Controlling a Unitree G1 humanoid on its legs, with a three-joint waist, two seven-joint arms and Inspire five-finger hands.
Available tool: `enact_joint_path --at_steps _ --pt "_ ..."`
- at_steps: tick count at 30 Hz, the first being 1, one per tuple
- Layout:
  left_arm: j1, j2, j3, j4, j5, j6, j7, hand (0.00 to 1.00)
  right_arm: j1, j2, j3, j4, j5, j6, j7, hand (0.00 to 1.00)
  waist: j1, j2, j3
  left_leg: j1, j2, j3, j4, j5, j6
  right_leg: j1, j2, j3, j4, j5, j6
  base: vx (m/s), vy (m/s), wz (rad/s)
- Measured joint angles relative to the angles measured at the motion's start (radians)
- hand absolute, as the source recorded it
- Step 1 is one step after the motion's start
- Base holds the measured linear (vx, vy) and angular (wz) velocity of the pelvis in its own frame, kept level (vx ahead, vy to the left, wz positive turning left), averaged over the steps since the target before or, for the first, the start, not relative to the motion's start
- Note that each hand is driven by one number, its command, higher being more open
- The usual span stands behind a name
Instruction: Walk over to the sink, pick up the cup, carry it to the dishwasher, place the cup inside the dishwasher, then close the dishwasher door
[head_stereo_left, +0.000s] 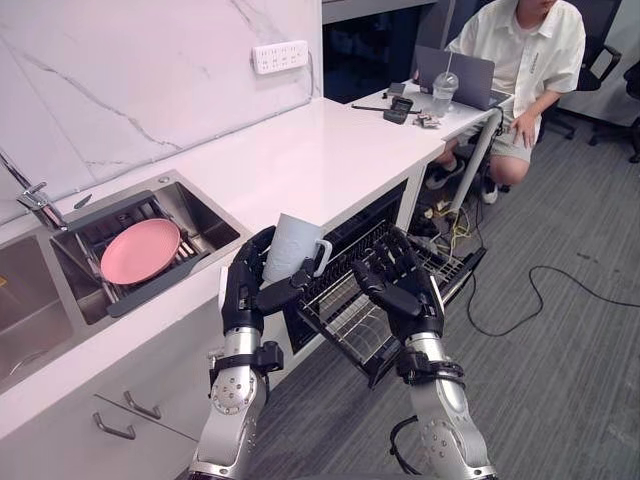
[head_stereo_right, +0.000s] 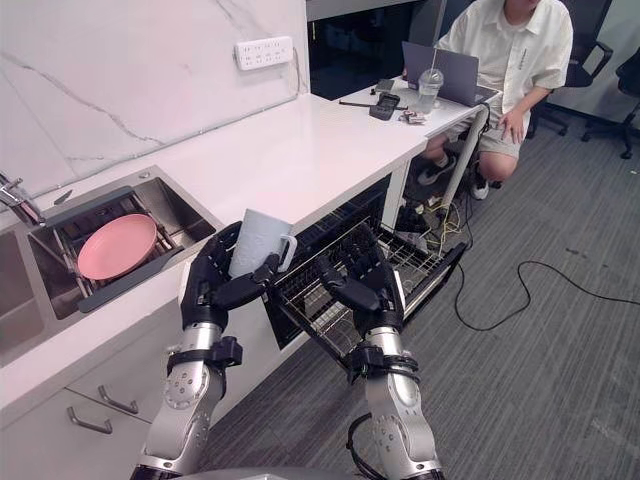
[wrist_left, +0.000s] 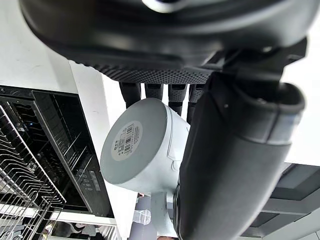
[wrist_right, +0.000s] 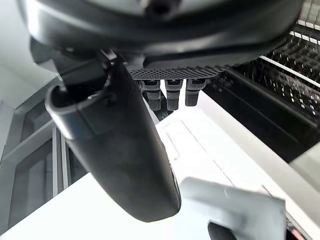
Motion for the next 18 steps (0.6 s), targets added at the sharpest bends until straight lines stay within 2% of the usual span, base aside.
enact_joint_path --at_steps 5,18 --pt "-0.025 0.001 -0.036 0.048 0.008 0.002 -0.017 0.30 -0.061 -0.006 0.031 -0.001 0.028 0.000 0.010 0.90 -0.001 0.000 -0.006 0.000 -0.002 -0.009 -0.012 0.008 0.005 0.000 -0.001 -0.009 0.000 0.000 0.000 -0.02 -0.023 0.06" --pt "-0.051 0.002 -0.086 0.063 0.036 0.003 -0.021 0.30 -0.064 -0.007 0.070 0.001 0.034 -0.007 0.005 0.90 0.002 -0.004 -0.020 -0.011 -0.010 -0.017 -0.034 0.028 0.006 -0.018 -0.006 -0.018 0.006 0.000 0.000 -0.02 -0.012 0.02"
